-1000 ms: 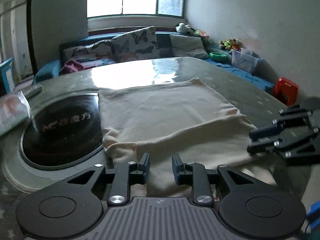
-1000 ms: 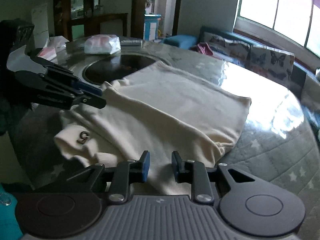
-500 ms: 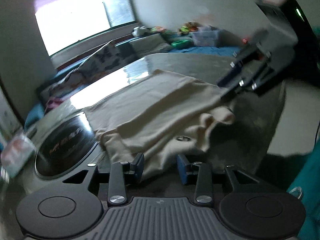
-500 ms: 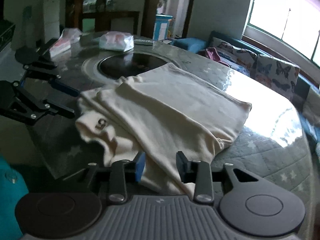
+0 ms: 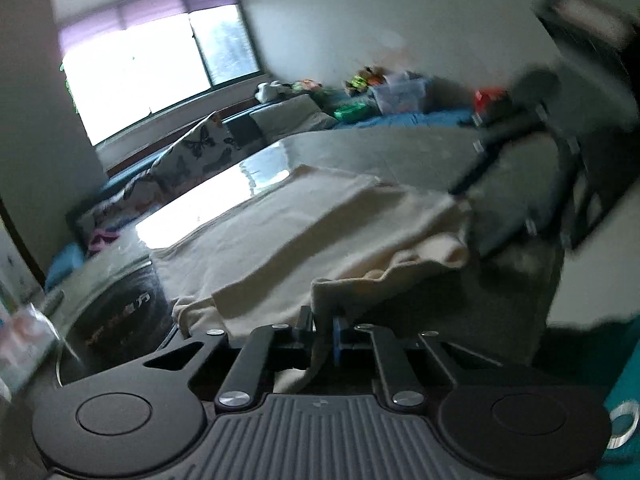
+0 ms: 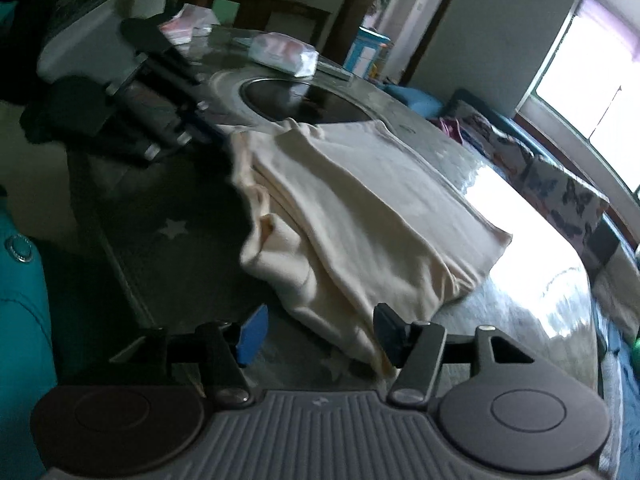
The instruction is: Fold clothes
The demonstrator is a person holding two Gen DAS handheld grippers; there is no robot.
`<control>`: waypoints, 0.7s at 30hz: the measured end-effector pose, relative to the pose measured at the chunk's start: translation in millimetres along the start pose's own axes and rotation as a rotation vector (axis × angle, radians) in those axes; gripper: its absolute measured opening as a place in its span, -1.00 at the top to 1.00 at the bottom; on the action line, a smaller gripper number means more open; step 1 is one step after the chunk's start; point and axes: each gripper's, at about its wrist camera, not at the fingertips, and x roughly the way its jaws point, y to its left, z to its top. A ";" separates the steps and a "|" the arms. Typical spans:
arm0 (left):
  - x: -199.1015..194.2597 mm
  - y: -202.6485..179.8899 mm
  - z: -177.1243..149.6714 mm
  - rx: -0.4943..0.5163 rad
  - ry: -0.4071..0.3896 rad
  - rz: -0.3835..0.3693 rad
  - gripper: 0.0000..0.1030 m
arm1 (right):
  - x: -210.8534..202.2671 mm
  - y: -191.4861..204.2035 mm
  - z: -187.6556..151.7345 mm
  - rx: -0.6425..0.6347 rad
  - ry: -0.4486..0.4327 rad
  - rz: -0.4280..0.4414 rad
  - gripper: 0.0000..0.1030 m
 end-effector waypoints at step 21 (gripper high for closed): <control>10.9 33.4 1.8 -0.094 0.032 -0.028 0.38 | 37.1 -77.0 33.5 0.326 -0.057 0.178 0.79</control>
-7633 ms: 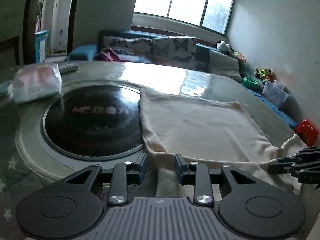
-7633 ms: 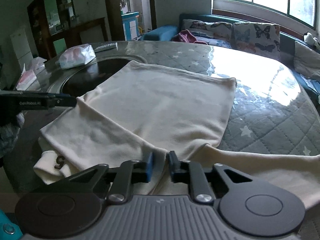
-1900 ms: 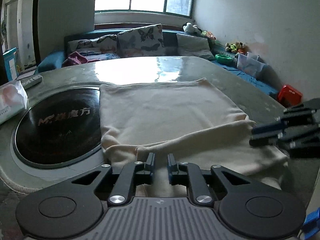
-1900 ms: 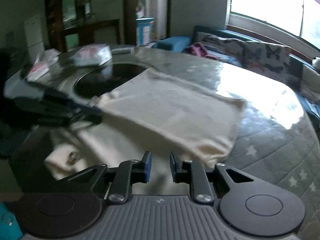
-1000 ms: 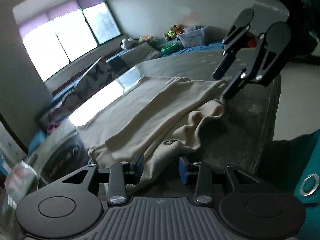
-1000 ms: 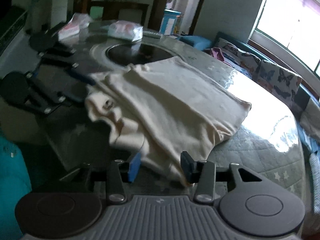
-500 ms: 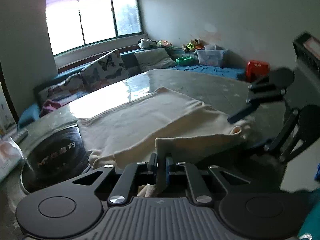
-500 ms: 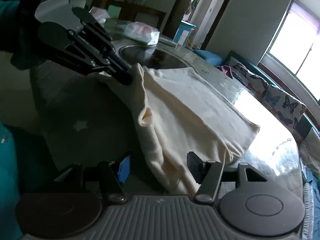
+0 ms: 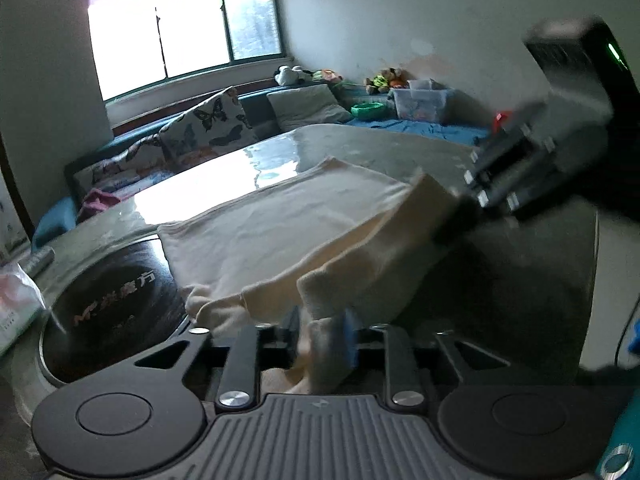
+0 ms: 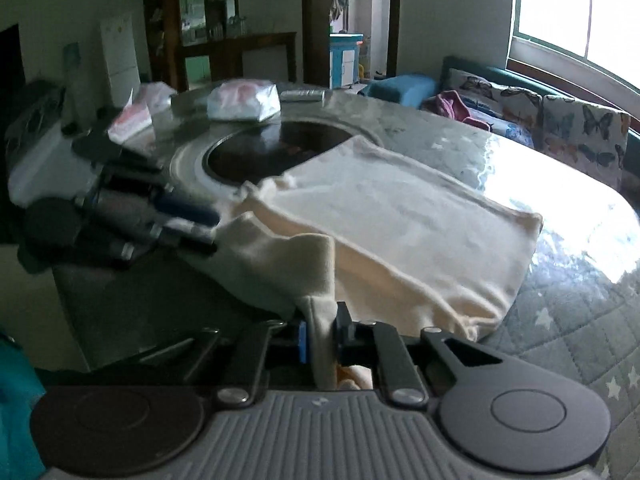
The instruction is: Fold clothes
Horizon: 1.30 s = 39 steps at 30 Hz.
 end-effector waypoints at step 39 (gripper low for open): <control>-94.2 -16.8 3.5 -0.067 -0.071 -0.075 0.90 | -104.6 64.0 -19.6 -0.017 -0.081 0.014 0.91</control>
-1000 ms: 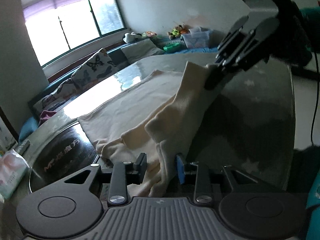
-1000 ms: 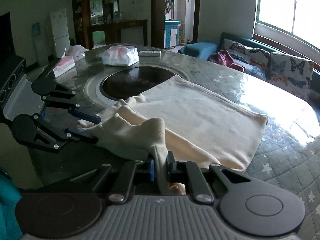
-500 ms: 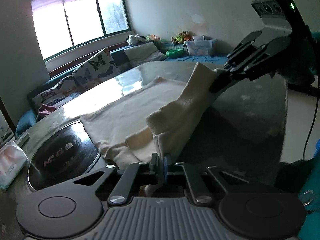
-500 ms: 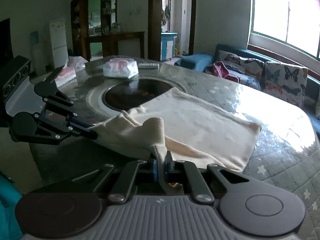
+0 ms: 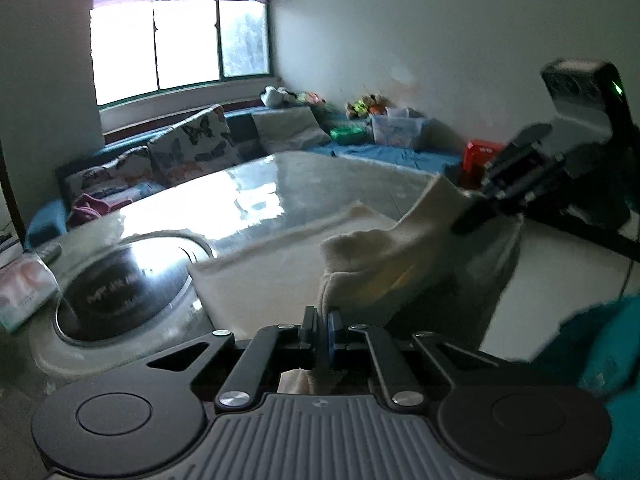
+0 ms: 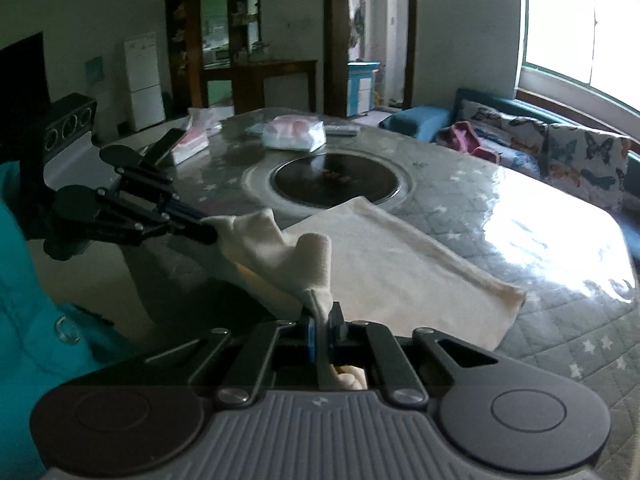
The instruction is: Fold clothes
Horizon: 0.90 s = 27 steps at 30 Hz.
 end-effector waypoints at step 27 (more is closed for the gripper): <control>192.0 108.8 56.6 -0.120 0.109 0.221 0.79 | 139.0 -150.9 22.4 0.298 0.061 -0.246 0.60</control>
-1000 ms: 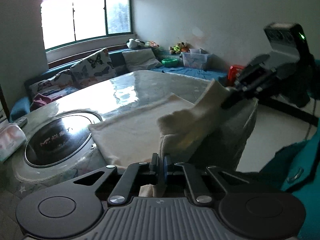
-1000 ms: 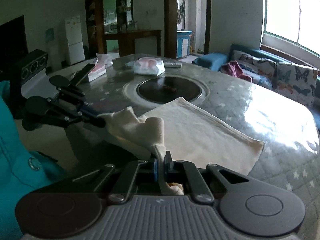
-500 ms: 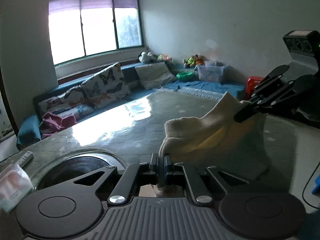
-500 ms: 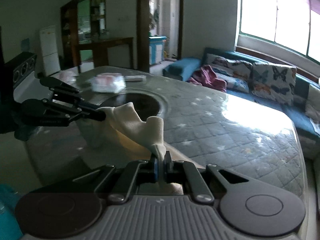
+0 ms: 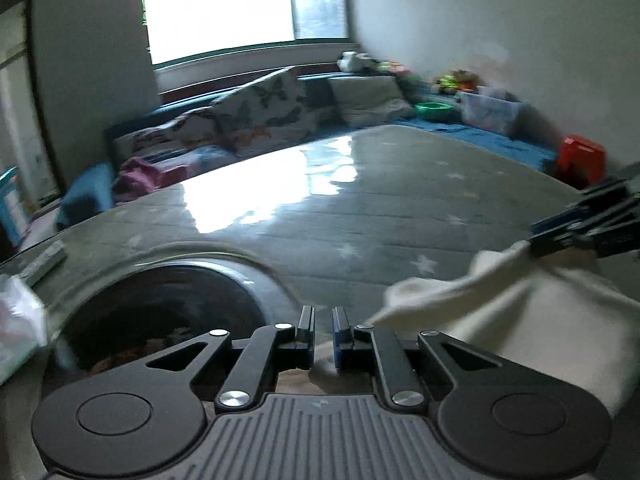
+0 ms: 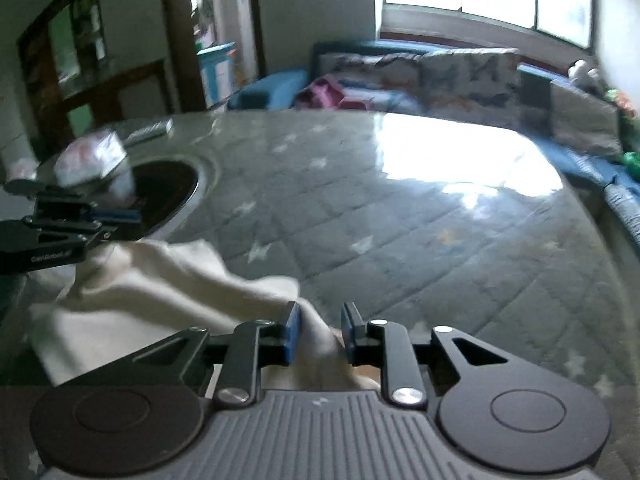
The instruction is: Fold clothes
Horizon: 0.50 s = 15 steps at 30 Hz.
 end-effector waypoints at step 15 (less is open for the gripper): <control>4.2 -35.4 -1.1 -0.012 0.050 -0.107 0.76 | 33.7 33.9 13.8 -0.016 0.039 0.040 0.56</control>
